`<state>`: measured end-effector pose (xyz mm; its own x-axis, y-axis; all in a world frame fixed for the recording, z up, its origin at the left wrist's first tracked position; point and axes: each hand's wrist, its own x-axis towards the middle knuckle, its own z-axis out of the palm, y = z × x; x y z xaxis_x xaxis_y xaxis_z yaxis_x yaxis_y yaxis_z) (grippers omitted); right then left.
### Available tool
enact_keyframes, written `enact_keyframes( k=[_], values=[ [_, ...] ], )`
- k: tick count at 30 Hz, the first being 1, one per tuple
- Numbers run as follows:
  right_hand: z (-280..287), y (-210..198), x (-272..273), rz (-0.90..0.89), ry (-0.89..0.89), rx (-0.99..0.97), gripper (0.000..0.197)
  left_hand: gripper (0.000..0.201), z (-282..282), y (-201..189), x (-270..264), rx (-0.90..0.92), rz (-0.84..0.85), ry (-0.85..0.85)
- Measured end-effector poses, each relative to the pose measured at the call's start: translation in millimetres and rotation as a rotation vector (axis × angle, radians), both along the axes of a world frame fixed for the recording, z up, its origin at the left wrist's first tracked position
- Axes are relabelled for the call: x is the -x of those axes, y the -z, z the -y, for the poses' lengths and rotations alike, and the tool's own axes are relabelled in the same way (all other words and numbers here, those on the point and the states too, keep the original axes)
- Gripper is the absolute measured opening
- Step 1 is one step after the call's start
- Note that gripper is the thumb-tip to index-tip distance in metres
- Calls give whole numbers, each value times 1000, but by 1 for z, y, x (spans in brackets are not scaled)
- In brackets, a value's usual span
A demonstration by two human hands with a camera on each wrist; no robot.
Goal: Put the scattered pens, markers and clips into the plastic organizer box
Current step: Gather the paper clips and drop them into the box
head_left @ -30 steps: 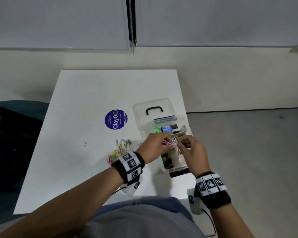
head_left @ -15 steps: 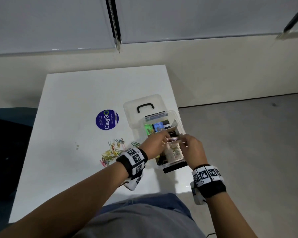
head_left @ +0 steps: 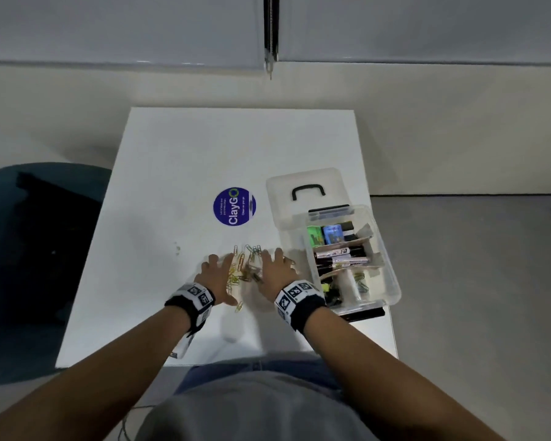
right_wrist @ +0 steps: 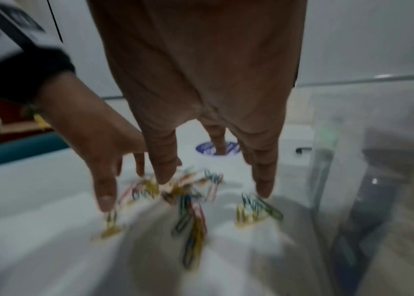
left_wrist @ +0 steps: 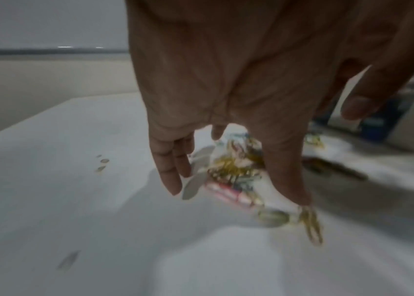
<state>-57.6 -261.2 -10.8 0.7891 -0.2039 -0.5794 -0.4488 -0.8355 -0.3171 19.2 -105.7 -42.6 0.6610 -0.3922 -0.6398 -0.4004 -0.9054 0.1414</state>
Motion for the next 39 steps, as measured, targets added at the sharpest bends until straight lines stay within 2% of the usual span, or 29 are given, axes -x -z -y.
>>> enact_keyframes(
  k=[2,5,6,8,10,13,17,21,27,30,35,39],
  values=[
    [0,18,-5,-85,20,67,94,123,-10,7,3,-35,45,90],
    [1,35,-7,-168,39,109,107,114,-14,15,3,49,64,134],
    [0,36,-5,-154,25,136,101,107,-13,16,2,88,48,120],
    [-3,37,-2,-60,-24,173,76,87,-12,16,0,151,20,79],
    [-5,35,0,-13,-68,123,62,69,-10,16,-2,178,13,73],
    [-9,32,0,-35,-86,43,57,50,-6,19,-2,215,17,86],
    [-11,34,-1,-46,-79,31,52,30,-3,18,-4,230,11,93],
    [-6,35,-1,-47,15,30,54,23,-3,16,-7,242,-18,76],
    [5,22,1,36,235,-72,33,16,-7,7,-12,351,-66,-49],
    [7,10,1,117,289,-127,28,20,-13,-4,-16,441,-69,-173],
    [19,-31,11,374,377,-263,21,16,-2,-52,-15,669,-156,-365],
    [53,-70,38,559,482,-338,24,15,45,-103,2,835,-177,-258]
  ],
)
